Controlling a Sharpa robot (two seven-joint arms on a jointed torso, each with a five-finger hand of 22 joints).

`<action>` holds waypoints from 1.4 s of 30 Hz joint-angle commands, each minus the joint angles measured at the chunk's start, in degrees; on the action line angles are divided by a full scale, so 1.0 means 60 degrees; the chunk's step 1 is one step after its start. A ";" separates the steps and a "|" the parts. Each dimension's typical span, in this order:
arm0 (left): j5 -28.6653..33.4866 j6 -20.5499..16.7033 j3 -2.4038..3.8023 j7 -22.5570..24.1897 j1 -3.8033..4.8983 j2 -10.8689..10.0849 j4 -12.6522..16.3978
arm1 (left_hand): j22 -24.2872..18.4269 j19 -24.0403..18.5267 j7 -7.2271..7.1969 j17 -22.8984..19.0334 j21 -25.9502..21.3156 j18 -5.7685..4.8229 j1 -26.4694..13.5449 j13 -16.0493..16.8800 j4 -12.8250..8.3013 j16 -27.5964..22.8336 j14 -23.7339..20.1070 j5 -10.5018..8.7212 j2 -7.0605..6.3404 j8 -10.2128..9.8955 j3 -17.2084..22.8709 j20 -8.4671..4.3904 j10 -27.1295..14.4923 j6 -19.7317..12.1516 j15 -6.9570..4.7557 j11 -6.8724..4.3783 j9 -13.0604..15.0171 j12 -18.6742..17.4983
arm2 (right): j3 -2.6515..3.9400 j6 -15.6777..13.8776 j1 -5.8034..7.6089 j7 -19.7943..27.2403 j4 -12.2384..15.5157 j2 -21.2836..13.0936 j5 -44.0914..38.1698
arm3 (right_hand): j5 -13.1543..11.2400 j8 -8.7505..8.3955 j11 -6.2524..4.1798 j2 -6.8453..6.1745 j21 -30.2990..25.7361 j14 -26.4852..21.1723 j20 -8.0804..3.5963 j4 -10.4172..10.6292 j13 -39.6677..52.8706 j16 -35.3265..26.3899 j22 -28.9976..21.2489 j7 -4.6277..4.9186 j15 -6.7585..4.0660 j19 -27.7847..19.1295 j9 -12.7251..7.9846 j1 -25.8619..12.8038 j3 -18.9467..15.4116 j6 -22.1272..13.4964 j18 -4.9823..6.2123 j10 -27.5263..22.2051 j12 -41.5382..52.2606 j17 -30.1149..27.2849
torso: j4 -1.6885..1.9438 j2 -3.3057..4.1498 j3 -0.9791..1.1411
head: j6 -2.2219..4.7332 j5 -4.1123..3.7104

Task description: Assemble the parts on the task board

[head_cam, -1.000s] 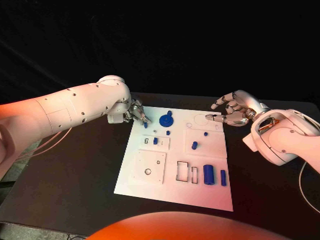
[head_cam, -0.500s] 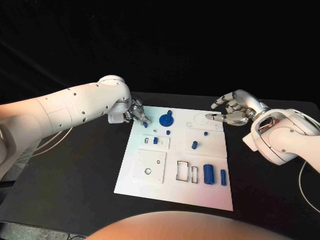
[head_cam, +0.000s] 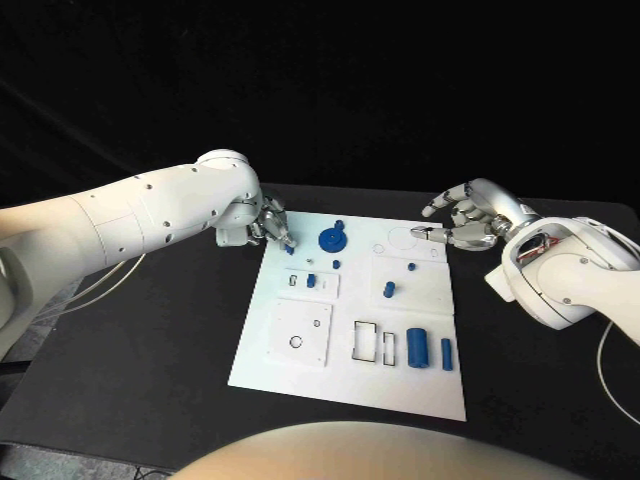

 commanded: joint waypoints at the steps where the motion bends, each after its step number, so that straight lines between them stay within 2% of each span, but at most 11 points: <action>1: 0.0238 0.0033 -0.0003 0.0125 -0.0006 0.0018 -0.0003 | 0.0029 -0.0043 -0.0005 -0.0011 0.0047 -0.0073 0.0042 -0.0029 -0.0827 -0.0012 0.0207 0.0060 -0.0019 0.0129 0.1057 -0.0001 0.0042 -0.0058 0.0020 -0.0003 0.0133 -0.0014 | 0.0001 0.0023 -0.0005 0.0035 0.0002 0.0008 -0.0087 | 0.0046 0.0066 -0.0018 0.0047 -0.0028 0.0716 -0.0036 -0.0006 0.0648 -0.0058 0.0000 -0.0006 -0.0018 0.0002 -0.0012 -0.0016 -0.0043 -0.0061 0.0156 -0.0051 -0.0029 0.1131 | -0.0002 -0.0006 0.0000 | 0.0006 0.0007; 10: 0.0466 -0.0379 0.0014 0.0267 -0.0020 -0.0170 0.0207 | 0.0126 -0.0022 -0.0001 0.0093 0.0146 -0.0078 -0.0325 0.0000 -0.1384 0.0042 0.0252 0.0089 -0.0253 0.0391 0.2131 -0.0005 0.0130 -0.0029 0.0007 -0.0012 0.0283 0.0031 | 0.0001 0.0024 -0.0005 0.0040 0.0004 0.0008 -0.0087 | 0.0045 0.0080 -0.0020 0.0085 -0.0037 0.0718 -0.0037 -0.0007 0.0659 -0.0057 -0.0002 -0.0008 -0.0019 0.0003 -0.0013 0.0003 -0.0053 -0.0064 0.0158 -0.0041 -0.0017 0.1135 | 0.0002 -0.0008 0.0003 | 0.0022 0.0054; 21: 0.0949 -0.1281 0.0111 0.0697 -0.0023 -0.1293 0.1843 | 0.0419 0.0158 -0.0069 0.0257 0.0344 -0.0124 -0.0688 0.0138 -0.1774 0.0120 0.0336 0.0166 -0.0532 0.0562 0.2845 -0.0054 0.0357 0.0149 -0.0054 -0.0083 0.0353 0.0140 | 0.0001 0.0022 -0.0005 0.0044 0.0000 -0.0025 -0.0087 | 0.0045 0.0080 -0.0020 0.0085 -0.0037 0.0718 -0.0037 -0.0007 0.0659 -0.0057 -0.0002 -0.0008 -0.0019 0.0003 -0.0013 0.0003 -0.0053 -0.0064 0.0158 -0.0041 -0.0017 0.1135 | 0.0016 -0.0027 0.0018 | 0.0028 0.0082; 24: 0.0912 -0.1474 0.0115 0.0865 -0.0032 -0.1542 0.2251 | 0.0502 0.0209 -0.0087 0.0263 0.0397 -0.0138 -0.0746 0.0177 -0.1845 0.0122 0.0342 0.0196 -0.0602 0.0581 0.2972 -0.0068 0.0414 0.0201 -0.0069 -0.0101 0.0354 0.0167 | 0.0000 0.0022 -0.0005 0.0044 -0.0002 -0.0032 -0.0087 | 0.0045 0.0080 -0.0020 0.0085 -0.0037 0.0718 -0.0037 -0.0007 0.0659 -0.0057 -0.0002 -0.0008 -0.0019 0.0003 -0.0013 0.0003 -0.0053 -0.0064 0.0158 -0.0041 -0.0017 0.1135 | 0.0016 -0.0015 0.0003 | 0.0035 0.0082; 27: 0.0642 -0.1703 0.0114 0.1078 -0.0106 -0.1798 0.2661 | 0.0610 0.0274 -0.0105 0.0273 0.0460 -0.0158 -0.0799 0.0227 -0.1907 0.0126 0.0348 0.0247 -0.0674 0.0598 0.3071 -0.0083 0.0478 0.0258 -0.0083 -0.0118 0.0352 0.0201 | 0.0000 0.0022 -0.0005 0.0044 -0.0006 -0.0038 -0.0086 | 0.0045 0.0080 -0.0020 0.0085 -0.0037 0.0718 -0.0037 -0.0007 0.0659 -0.0057 -0.0002 -0.0008 -0.0019 0.0003 -0.0013 0.0003 -0.0053 -0.0064 0.0158 -0.0041 -0.0017 0.1135 | 0.0015 -0.0011 -0.0009 | 0.0035 0.0098; 32: 0.0080 -0.2177 0.0105 0.1481 -0.0349 -0.2168 0.3251 | 0.0775 0.0375 -0.0135 0.0282 0.0556 -0.0187 -0.0866 0.0310 -0.1981 0.0129 0.0355 0.0341 -0.0776 0.0609 0.3196 -0.0106 0.0582 0.0356 -0.0107 -0.0148 0.0338 0.0254 | 0.0000 0.0024 -0.0010 0.0046 -0.0013 -0.0051 -0.0085 | 0.0045 0.0080 -0.0020 0.0085 -0.0037 0.0718 -0.0037 -0.0007 0.0659 -0.0057 -0.0002 -0.0008 -0.0019 0.0003 -0.0013 0.0003 -0.0053 -0.0064 0.0158 -0.0041 -0.0017 0.1135 | 0.0019 -0.0022 -0.0010 | 0.0024 0.0108; 37: -0.0351 -0.2406 0.0093 0.1834 -0.0536 -0.2328 0.3572 | 0.0848 0.0417 -0.0150 0.0284 0.0602 -0.0200 -0.0906 0.0348 -0.2017 0.0129 0.0358 0.0430 -0.0829 0.0604 0.3254 -0.0120 0.0633 0.0407 -0.0120 -0.0162 0.0325 0.0276 | 0.0000 0.0023 -0.0031 0.0050 -0.0016 -0.0060 -0.0084 | 0.0045 0.0080 -0.0020 0.0085 -0.0037 0.0718 -0.0037 -0.0007 0.0659 -0.0057 -0.0002 -0.0008 -0.0019 0.0003 -0.0013 0.0003 -0.0053 -0.0064 0.0158 -0.0041 -0.0017 0.1135 | 0.0014 -0.0015 -0.0028 | 0.0035 0.0130; 42: -0.0695 -0.2322 0.0078 0.1948 -0.0619 -0.2373 0.3686 | 0.0905 0.0449 -0.0161 0.0290 0.0636 -0.0210 -0.0924 0.0418 -0.2048 0.0131 0.0362 0.0490 -0.0870 0.0597 0.3285 -0.0129 0.0688 0.0447 -0.0129 -0.0173 0.0313 0.0315 | 0.0000 0.0022 -0.0058 0.0055 -0.0018 -0.0062 -0.0084 | 0.0041 0.0101 -0.0022 0.0117 -0.0050 0.0718 -0.0039 -0.0006 0.0667 -0.0059 -0.0007 -0.0010 -0.0021 0.0003 -0.0014 0.0015 -0.0076 -0.0064 0.0160 -0.0033 -0.0007 0.1134 | 0.0004 -0.0009 -0.0027 | 0.0036 0.0147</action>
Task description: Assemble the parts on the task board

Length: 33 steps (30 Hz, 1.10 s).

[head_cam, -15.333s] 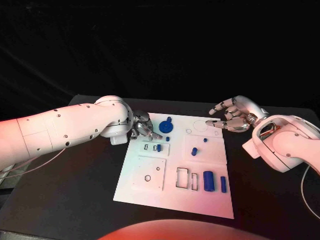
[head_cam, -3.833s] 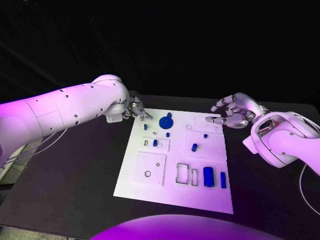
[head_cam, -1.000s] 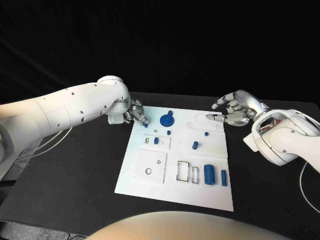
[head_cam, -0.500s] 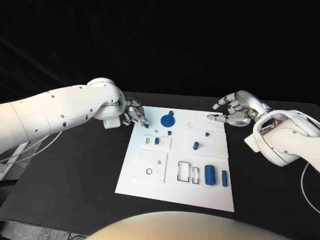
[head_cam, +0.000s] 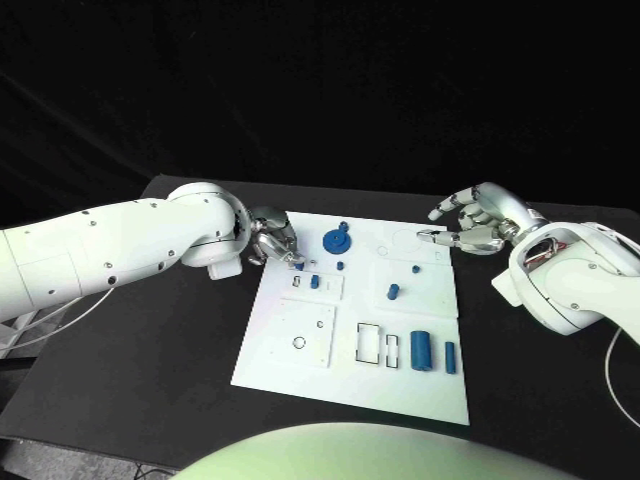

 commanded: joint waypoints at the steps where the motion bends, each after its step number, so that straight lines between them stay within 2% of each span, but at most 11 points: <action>1: -0.0657 -0.0174 -0.0003 0.0484 -0.0027 -0.0012 0.0064 | 0.0011 0.0055 -0.0023 0.0011 0.0038 -0.0057 -0.0057 0.0018 -0.1830 0.0049 0.0360 0.0051 -0.0085 0.0047 0.1867 -0.0011 0.0102 0.0065 -0.0060 -0.0003 -0.0017 0.0029 | 0.0000 0.0023 -0.0023 0.0053 0.0001 -0.0001 -0.0084 | 0.0041 0.0028 -0.0023 0.0117 -0.0050 0.0718 -0.0039 -0.0006 0.0669 -0.0059 -0.0007 -0.0010 -0.0021 0.0003 -0.0014 0.0015 -0.0076 -0.0064 0.0159 -0.0033 -0.0007 0.1129 | -0.0015 0.0009 0.0002 | 0.0000 0.0021; 9: -0.0910 0.0079 -0.0026 0.0319 -0.0067 0.0017 0.0034 | 0.0033 0.0063 -0.0035 0.0010 0.0061 -0.0060 -0.0083 0.0064 -0.1870 0.0049 0.0362 0.0148 -0.0133 0.0031 0.1904 -0.0023 0.0149 0.0122 -0.0072 -0.0016 -0.0036 0.0052 | 0.0000 0.0021 -0.0041 0.0055 0.0003 -0.0007 -0.0084 | 0.0041 0.0028 -0.0023 0.0117 -0.0050 0.0718 -0.0039 -0.0006 0.0669 -0.0059 -0.0007 -0.0010 -0.0021 0.0003 -0.0014 0.0015 -0.0076 -0.0064 0.0159 -0.0033 -0.0007 0.1129 | -0.0009 0.0027 0.0010 | -0.0002 0.0015; 23: -0.1378 0.0773 -0.0067 0.0127 -0.0096 0.0122 -0.0069 | 0.0067 0.0078 -0.0045 0.0009 0.0083 -0.0066 -0.0101 0.0106 -0.1902 0.0048 0.0363 0.0229 -0.0169 0.0016 0.1921 -0.0030 0.0186 0.0161 -0.0078 -0.0025 -0.0051 0.0072 | 0.0000 0.0020 -0.0045 0.0052 0.0014 -0.0021 -0.0084 | 0.0040 0.0036 -0.0023 0.0127 -0.0052 0.0717 -0.0040 -0.0006 0.0671 -0.0061 -0.0006 -0.0011 -0.0022 0.0005 -0.0015 0.0019 -0.0087 -0.0065 0.0159 -0.0030 -0.0005 0.1123 | -0.0008 0.0021 0.0022 | -0.0078 0.0018; 30: -0.1412 0.0901 -0.0077 0.0065 -0.0109 0.0163 -0.0105 | 0.0067 0.0078 -0.0045 0.0009 0.0083 -0.0066 -0.0101 0.0106 -0.1902 0.0048 0.0363 0.0229 -0.0169 0.0016 0.1921 -0.0030 0.0186 0.0161 -0.0078 -0.0025 -0.0051 0.0072 | 0.0000 0.0017 -0.0046 0.0059 0.0009 -0.0016 -0.0084 | 0.0040 0.0036 -0.0023 0.0127 -0.0052 0.0717 -0.0040 -0.0006 0.0671 -0.0061 -0.0006 -0.0011 -0.0022 0.0005 -0.0015 0.0019 -0.0087 -0.0065 0.0159 -0.0030 -0.0005 0.1123 | -0.0011 0.0024 0.0006 | -0.0087 0.0018; 33: -0.1416 0.0968 -0.0081 0.0047 -0.0115 0.0168 -0.0104 | 0.0073 0.0080 -0.0048 0.0008 0.0088 -0.0068 -0.0105 0.0132 -0.1910 0.0047 0.0364 0.0250 -0.0176 0.0012 0.1924 -0.0031 0.0202 0.0174 -0.0079 -0.0028 -0.0055 0.0086 | 0.0000 0.0017 -0.0046 0.0060 0.0008 -0.0016 -0.0084 | 0.0040 0.0036 -0.0023 0.0127 -0.0052 0.0717 -0.0040 -0.0006 0.0671 -0.0061 -0.0006 -0.0011 -0.0022 0.0005 -0.0015 0.0019 -0.0087 -0.0065 0.0159 -0.0030 -0.0005 0.1123 | -0.0012 0.0026 0.0009 | -0.0093 0.0020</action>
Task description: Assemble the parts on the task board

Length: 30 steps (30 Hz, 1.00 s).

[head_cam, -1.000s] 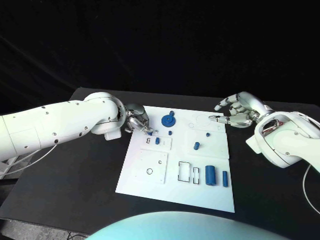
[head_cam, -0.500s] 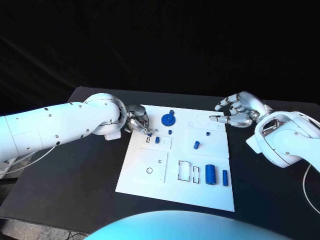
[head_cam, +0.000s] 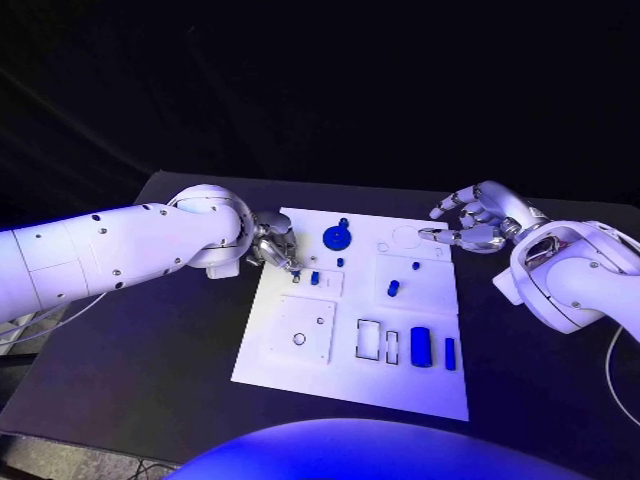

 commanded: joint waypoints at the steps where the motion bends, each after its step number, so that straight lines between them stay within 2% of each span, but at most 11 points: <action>1: -0.0117 0.0380 -0.0002 -0.0068 -0.0008 0.0021 0.0011 | 0.0016 0.0047 0.0020 0.0011 0.0053 -0.0072 0.0045 0.0009 -0.1899 0.0048 0.0364 0.0030 -0.0026 0.0015 0.1914 0.0003 0.0065 0.0066 -0.0080 -0.0027 0.0018 0.0049 | 0.0001 0.0018 -0.0006 0.0057 0.0003 0.0001 -0.0084 | 0.0040 0.0036 -0.0023 0.0090 -0.0052 0.0717 -0.0040 0.0021 0.0672 -0.0061 -0.0006 -0.0011 -0.0022 0.0005 -0.0015 -0.0019 -0.0059 -0.0065 0.0159 -0.0030 -0.0005 0.1126 | -0.0001 0.0003 -0.0007 | -0.0005 0.0003; 30: -0.0011 0.0411 -0.0016 -0.0272 -0.0091 0.0059 0.0014 | 0.0020 0.0046 0.0018 0.0012 0.0057 -0.0073 0.0033 0.0048 -0.1905 0.0048 0.0365 0.0057 -0.0035 0.0008 0.1916 0.0001 0.0089 0.0085 -0.0081 -0.0028 0.0011 0.0069 | 0.0001 0.0031 -0.0017 0.0065 -0.0022 0.0020 -0.0083 | 0.0040 0.0036 -0.0023 0.0090 -0.0052 0.0717 -0.0040 0.0021 0.0672 -0.0061 -0.0006 -0.0011 -0.0022 0.0005 -0.0015 -0.0019 -0.0059 -0.0065 0.0159 -0.0030 -0.0005 0.1126 | -0.0002 0.0000 0.0007 | -0.0047 0.0011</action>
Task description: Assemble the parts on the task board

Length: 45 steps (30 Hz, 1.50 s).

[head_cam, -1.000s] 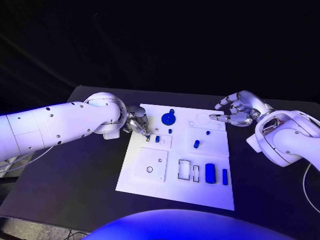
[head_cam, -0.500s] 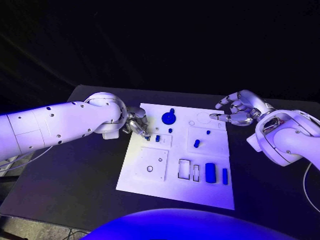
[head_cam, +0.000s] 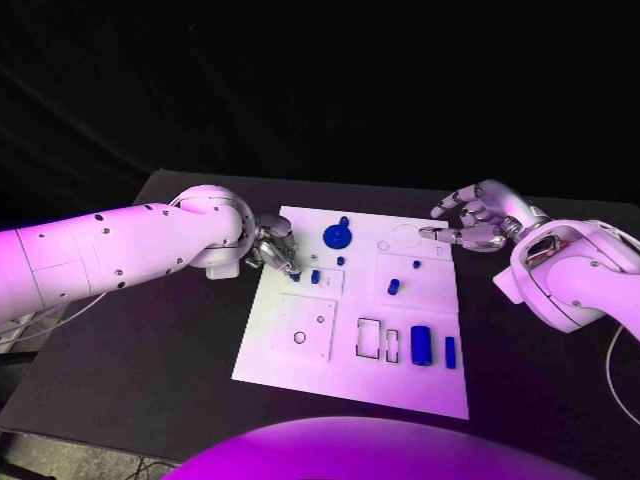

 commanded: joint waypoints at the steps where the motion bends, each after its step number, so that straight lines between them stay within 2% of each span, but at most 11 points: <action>1: 0.0040 0.0103 -0.0022 -0.0072 -0.0036 0.0030 0.0014 | 0.0011 0.0046 -0.0003 0.0014 0.0060 -0.0075 0.0096 0.0008 -0.1904 0.0053 0.0365 0.0055 0.0027 0.0061 0.1916 0.0002 0.0056 0.0045 -0.0081 0.0004 -0.0009 0.0029 | 0.0000 0.0031 -0.0008 0.0060 0.0001 0.0007 -0.0084 | 0.0040 0.0036 -0.0023 0.0090 -0.0052 0.0717 -0.0040 0.0021 0.0666 -0.0061 -0.0006 -0.0011 -0.0022 0.0005 -0.0015 -0.0019 -0.0059 -0.0065 0.0159 -0.0030 -0.0005 0.1128 | 0.0005 0.0004 0.0003 | -0.0009 -0.0012; 18: 0.0090 -0.0462 -0.0027 -0.0120 -0.0061 0.0024 0.0065 | 0.0011 0.0038 -0.0015 0.0022 0.0070 -0.0073 0.0066 0.0083 -0.1929 0.0056 0.0370 0.0164 0.0010 0.0039 0.1936 -0.0005 0.0120 0.0107 -0.0089 -0.0008 -0.0029 0.0069 | 0.0000 0.0026 -0.0016 0.0060 0.0006 -0.0001 -0.0084 | 0.0040 0.0036 -0.0023 0.0090 -0.0052 0.0717 -0.0040 0.0021 0.0666 -0.0061 -0.0006 -0.0011 -0.0022 0.0005 -0.0015 -0.0019 -0.0059 -0.0065 0.0159 -0.0030 -0.0005 0.1128 | 0.0000 0.0006 0.0007 | -0.0002 -0.0016; 29: 0.0375 -0.0943 -0.0002 -0.0090 -0.0104 -0.0257 0.0385 | 0.0059 0.0062 -0.0035 0.0023 0.0107 -0.0079 0.0020 0.0150 -0.1977 0.0055 0.0373 0.0367 -0.0031 0.0004 0.1965 -0.0020 0.0192 0.0194 -0.0109 -0.0028 -0.0057 0.0097 | 0.0000 0.0023 -0.0017 0.0063 0.0014 -0.0020 -0.0083 | 0.0040 0.0036 -0.0023 0.0090 -0.0052 0.0717 -0.0040 0.0021 0.0666 -0.0061 -0.0006 -0.0011 -0.0022 0.0005 -0.0015 -0.0019 -0.0059 -0.0065 0.0159 -0.0030 -0.0005 0.1128 | 0.0004 0.0001 0.0001 | -0.0021 -0.0024; 38: 0.0571 -0.1538 0.0009 0.0063 -0.0203 -0.0549 0.0763 | 0.0088 0.0080 -0.0045 0.0024 0.0128 -0.0083 -0.0003 0.0187 -0.1998 0.0055 0.0374 0.0460 -0.0056 -0.0008 0.1970 -0.0029 0.0228 0.0234 -0.0119 -0.0038 -0.0066 0.0114 | 0.0000 0.0023 -0.0019 0.0063 0.0014 -0.0028 -0.0080 | 0.0037 0.0074 -0.0027 0.0127 -0.0081 0.0716 -0.0044 0.0021 0.0655 -0.0066 -0.0015 -0.0016 -0.0026 0.0004 -0.0020 -0.0016 -0.0116 -0.0072 0.0163 -0.0036 -0.0013 0.1122 | 0.0015 -0.0002 0.0004 | -0.0051 -0.0010; 45: 0.0543 -0.2064 0.0014 0.0270 -0.0348 -0.0740 0.0994 | 0.0115 0.0096 -0.0053 0.0027 0.0143 -0.0087 -0.0014 0.0223 -0.2007 0.0056 0.0375 0.0502 -0.0069 -0.0013 0.1972 -0.0034 0.0255 0.0255 -0.0125 -0.0044 -0.0070 0.0133 | 0.0000 0.0026 -0.0033 0.0065 -0.0001 -0.0023 -0.0077 | 0.0037 0.0074 -0.0027 0.0127 -0.0081 0.0716 -0.0044 0.0021 0.0655 -0.0066 -0.0015 -0.0016 -0.0026 0.0004 -0.0020 -0.0016 -0.0116 -0.0072 0.0163 -0.0036 -0.0013 0.1122 | 0.0013 -0.0006 0.0006 | -0.0057 0.0005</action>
